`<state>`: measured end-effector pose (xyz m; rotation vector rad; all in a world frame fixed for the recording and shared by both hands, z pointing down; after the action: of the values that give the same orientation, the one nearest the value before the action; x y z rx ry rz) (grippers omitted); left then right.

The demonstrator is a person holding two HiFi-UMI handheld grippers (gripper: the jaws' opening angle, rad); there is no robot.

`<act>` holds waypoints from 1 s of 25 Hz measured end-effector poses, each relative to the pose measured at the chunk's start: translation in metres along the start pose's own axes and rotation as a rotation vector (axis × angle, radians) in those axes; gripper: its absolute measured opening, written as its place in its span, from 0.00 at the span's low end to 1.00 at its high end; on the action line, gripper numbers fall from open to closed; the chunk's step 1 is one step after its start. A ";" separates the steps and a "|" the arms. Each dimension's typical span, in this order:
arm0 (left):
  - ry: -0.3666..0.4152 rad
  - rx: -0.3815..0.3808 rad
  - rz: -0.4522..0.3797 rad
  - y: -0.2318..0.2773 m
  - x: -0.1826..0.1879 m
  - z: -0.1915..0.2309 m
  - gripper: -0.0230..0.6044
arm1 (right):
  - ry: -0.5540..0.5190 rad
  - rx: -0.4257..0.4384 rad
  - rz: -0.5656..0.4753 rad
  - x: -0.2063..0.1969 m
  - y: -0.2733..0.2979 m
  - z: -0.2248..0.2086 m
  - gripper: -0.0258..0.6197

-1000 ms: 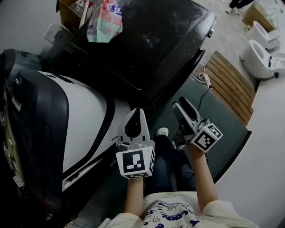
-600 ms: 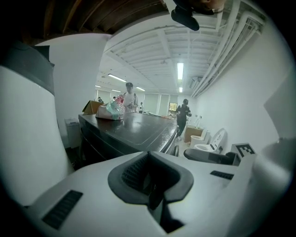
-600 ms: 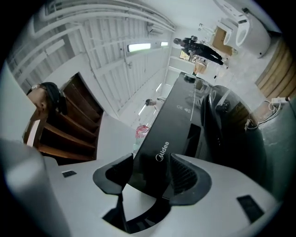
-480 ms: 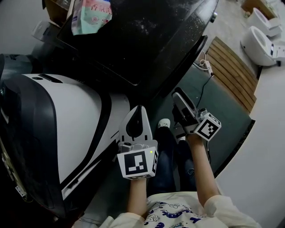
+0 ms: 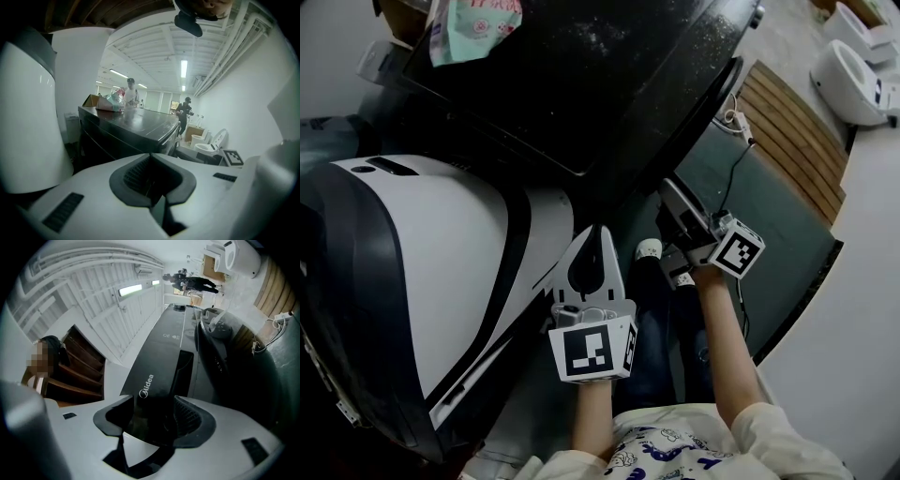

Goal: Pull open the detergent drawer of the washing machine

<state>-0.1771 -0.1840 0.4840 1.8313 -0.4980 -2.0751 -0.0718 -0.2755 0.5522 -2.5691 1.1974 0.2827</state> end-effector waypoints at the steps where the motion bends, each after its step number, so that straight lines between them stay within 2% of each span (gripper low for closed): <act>1: -0.003 0.000 0.004 0.000 -0.002 0.000 0.06 | 0.008 0.010 0.005 -0.001 0.001 -0.001 0.44; 16: -0.011 -0.021 0.053 0.003 -0.024 -0.002 0.06 | 0.090 0.135 -0.024 -0.001 0.016 -0.007 0.44; 21: -0.010 -0.025 0.060 0.003 -0.026 -0.002 0.06 | 0.152 0.227 -0.029 -0.001 0.021 -0.004 0.44; 25: -0.001 -0.030 0.063 0.003 -0.025 -0.003 0.06 | 0.193 0.247 -0.044 0.000 0.022 -0.007 0.43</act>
<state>-0.1708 -0.1746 0.5071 1.7754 -0.5144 -2.0311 -0.0884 -0.2911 0.5545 -2.4440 1.1558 -0.1200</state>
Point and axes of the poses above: the fingertips, and each gripper's own axes: y forward along the fingers, z to its left, x out of its top, the point moved 2 cm from there along -y, backward along the fingers, and after that the axes turned 3 degrees about x, right-handed, at the moved point
